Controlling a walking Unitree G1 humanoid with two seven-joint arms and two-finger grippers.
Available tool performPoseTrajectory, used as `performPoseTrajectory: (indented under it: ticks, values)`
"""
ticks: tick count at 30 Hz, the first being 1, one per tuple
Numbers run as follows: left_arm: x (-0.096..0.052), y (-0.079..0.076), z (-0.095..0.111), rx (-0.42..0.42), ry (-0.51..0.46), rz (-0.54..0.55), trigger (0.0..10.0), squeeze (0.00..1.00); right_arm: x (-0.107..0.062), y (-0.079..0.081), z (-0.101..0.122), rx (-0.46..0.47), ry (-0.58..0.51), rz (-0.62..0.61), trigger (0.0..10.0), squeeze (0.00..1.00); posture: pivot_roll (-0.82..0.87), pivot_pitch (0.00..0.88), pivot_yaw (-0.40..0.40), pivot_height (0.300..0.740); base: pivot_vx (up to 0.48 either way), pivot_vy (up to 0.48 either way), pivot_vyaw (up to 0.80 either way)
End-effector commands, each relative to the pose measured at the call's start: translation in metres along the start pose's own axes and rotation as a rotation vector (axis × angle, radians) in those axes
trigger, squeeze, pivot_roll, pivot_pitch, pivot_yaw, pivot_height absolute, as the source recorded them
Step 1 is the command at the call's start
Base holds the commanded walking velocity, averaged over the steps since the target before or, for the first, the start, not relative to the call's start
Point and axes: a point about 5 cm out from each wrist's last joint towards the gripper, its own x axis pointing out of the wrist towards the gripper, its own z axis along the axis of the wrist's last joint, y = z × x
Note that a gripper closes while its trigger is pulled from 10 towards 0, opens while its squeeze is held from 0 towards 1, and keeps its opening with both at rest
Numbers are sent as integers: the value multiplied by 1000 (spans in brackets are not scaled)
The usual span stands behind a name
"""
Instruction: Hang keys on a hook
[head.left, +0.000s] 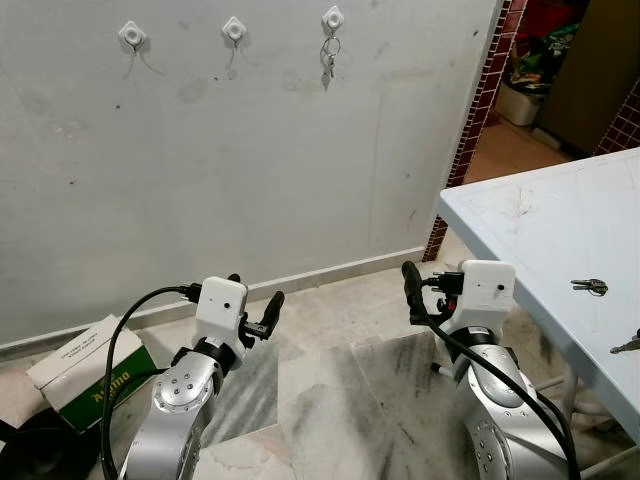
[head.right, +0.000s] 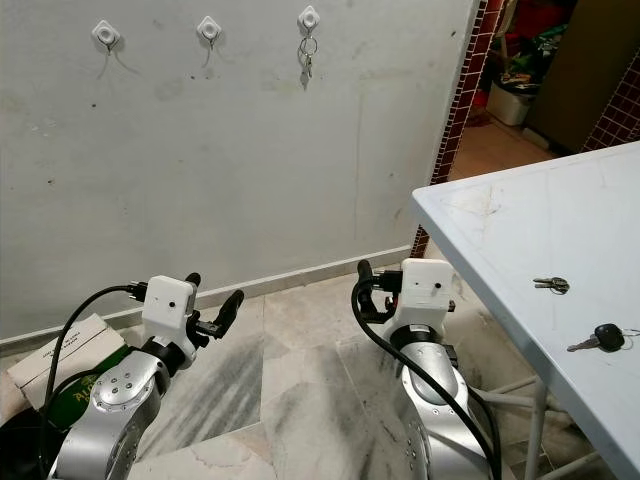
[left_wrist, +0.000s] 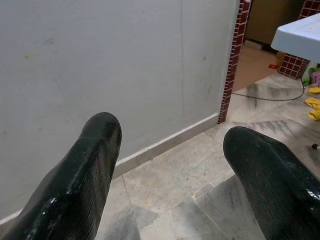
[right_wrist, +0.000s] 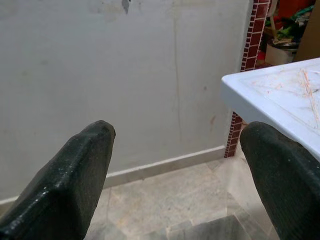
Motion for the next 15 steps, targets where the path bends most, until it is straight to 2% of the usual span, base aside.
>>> performPoseTrajectory:
  ticks: [1,5,7,8,9,15]
  values:
    - [1,3,0,-16,0,-1,10000,0,1,3,2,2,-13,12,10000,1000,-33,0,39,740,0,0,0]
    - [2,3,0,-21,-1,-8,10000,0,2,2,2,-11,-15,13,10000,1000,-35,0,38,740,0,0,0]
    - [3,2,-1,-28,-3,-13,10000,0,3,1,2,-21,-14,12,10000,961,-35,0,36,740,0,0,0]
    - [3,2,-1,-29,-3,-13,10000,0,3,1,2,-23,-14,12,10000,298,-35,0,36,740,0,-244,0]
    - [3,1,-1,-30,-4,-14,10000,0,3,0,2,-26,-13,12,10000,0,-37,0,35,740,0,-251,0]
    - [2,0,0,-38,-4,-19,10000,0,2,1,1,-30,-9,21,10000,0,-38,4,33,740,0,-288,0]
